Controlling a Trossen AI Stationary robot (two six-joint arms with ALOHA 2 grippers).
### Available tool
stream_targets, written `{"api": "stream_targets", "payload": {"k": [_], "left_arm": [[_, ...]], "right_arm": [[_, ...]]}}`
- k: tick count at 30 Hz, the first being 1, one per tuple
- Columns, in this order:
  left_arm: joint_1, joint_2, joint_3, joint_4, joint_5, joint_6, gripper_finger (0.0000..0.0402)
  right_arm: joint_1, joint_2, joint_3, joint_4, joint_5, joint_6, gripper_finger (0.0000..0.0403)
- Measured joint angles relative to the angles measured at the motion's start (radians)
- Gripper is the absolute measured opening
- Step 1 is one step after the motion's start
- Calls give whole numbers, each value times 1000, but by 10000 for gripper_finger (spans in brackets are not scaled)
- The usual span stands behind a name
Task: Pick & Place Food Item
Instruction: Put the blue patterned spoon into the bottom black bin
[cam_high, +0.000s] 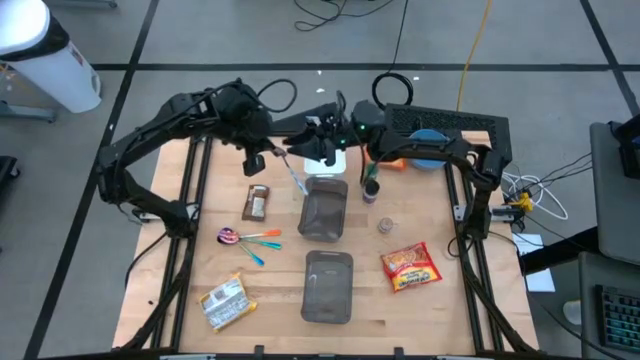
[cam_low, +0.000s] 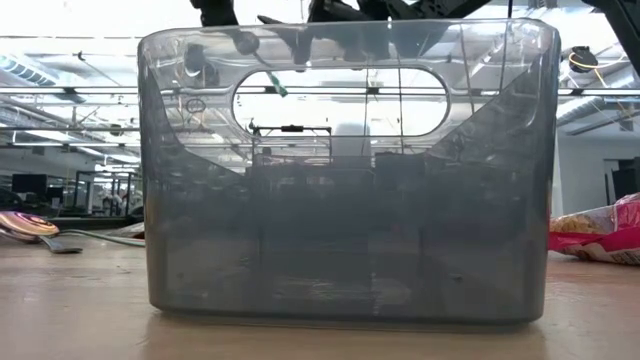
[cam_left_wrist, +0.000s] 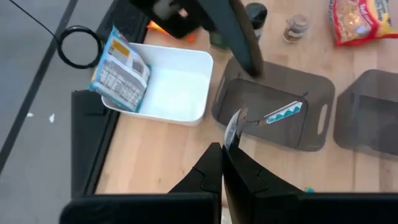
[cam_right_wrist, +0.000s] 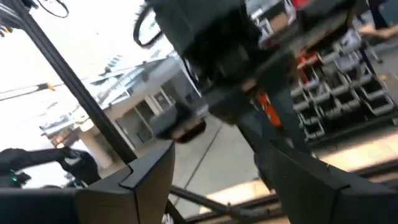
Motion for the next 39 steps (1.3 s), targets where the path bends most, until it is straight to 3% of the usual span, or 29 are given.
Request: {"api": "stream_targets", "payload": {"k": [5, 10, 28, 39], "left_arm": [[1, 1, 0, -5, -9, -7, 6], [1, 1, 0, -6, -10, -7, 5], [3, 1, 0, 7, -29, 7, 5], [3, 1, -1, 13, -29, 0, 7]], "right_arm": [[-20, 0, 0, -91, 5, -29, 236], [-20, 0, 0, -241, 78, -136, 228], [45, 0, 0, -380, 104, -205, 225], [50, 0, 0, -444, 105, -212, 174]]}}
